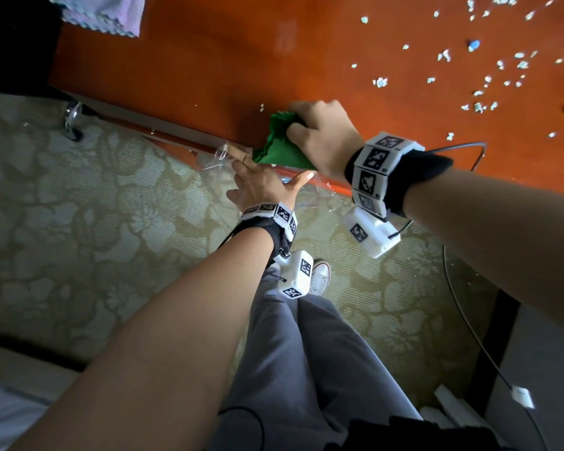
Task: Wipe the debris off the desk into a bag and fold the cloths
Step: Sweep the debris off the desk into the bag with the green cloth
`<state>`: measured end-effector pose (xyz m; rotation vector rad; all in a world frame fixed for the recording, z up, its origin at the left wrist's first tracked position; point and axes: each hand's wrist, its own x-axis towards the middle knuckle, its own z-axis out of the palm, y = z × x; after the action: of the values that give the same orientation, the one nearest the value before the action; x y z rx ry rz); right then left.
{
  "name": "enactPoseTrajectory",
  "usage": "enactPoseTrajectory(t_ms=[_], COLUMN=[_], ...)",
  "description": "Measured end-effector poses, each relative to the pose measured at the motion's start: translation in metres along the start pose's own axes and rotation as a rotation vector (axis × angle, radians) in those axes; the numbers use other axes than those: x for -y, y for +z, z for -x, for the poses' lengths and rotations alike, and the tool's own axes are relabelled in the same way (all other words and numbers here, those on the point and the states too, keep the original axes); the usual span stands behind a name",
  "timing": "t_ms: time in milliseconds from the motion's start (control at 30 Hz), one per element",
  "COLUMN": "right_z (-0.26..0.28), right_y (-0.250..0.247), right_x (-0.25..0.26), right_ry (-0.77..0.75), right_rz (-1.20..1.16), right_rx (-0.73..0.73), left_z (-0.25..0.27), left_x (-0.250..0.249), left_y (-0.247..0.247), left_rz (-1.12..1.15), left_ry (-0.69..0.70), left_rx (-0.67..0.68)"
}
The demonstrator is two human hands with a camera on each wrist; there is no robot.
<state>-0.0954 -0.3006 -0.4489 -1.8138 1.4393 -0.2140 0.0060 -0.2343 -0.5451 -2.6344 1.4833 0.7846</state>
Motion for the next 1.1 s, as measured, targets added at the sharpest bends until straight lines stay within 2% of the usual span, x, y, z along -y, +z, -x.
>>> enactPoseTrajectory(t_ms=[100, 200, 333, 400, 500, 567, 667, 933, 1033, 1100], right_z=[-0.001, -0.004, -0.016, -0.026, -0.042, -0.05, -0.055, -0.049, -0.048, -0.047], right_y=[-0.007, -0.02, -0.034, -0.036, -0.031, -0.023, -0.009, -0.007, -0.005, -0.005], right_x=[0.0, -0.001, 0.002, 0.006, 0.014, 0.018, 0.019, 0.016, 0.016, 0.015], right_ry=[0.024, 0.054, 0.047, 0.007, -0.033, -0.036, -0.035, -0.031, -0.028, -0.02], right_rz=[-0.035, -0.086, -0.095, -0.083, -0.035, 0.032, 0.152, 0.139, 0.141, 0.114], right_rx=[-0.048, -0.192, -0.38, -0.425, -0.364, -0.241, -0.084, -0.036, -0.041, -0.044], left_z=[0.002, 0.002, 0.0, -0.003, -0.004, -0.001, 0.0, -0.001, 0.007, 0.011], left_x=[0.0, 0.0, 0.002, 0.005, 0.006, 0.006, 0.007, 0.007, 0.003, 0.003], left_y=[-0.002, -0.004, -0.005, -0.004, -0.007, -0.014, -0.023, -0.039, -0.055, -0.06], left_rz=[0.066, 0.137, 0.244, 0.321, 0.377, 0.451, 0.593, 1.031, 1.128, 1.157], left_ry=[-0.001, 0.016, 0.021, 0.015, 0.015, 0.005, -0.054, -0.229, -0.231, -0.284], left_rx=[-0.002, -0.006, 0.067, 0.1, 0.096, 0.093, 0.169, 0.412, 0.514, 0.506])
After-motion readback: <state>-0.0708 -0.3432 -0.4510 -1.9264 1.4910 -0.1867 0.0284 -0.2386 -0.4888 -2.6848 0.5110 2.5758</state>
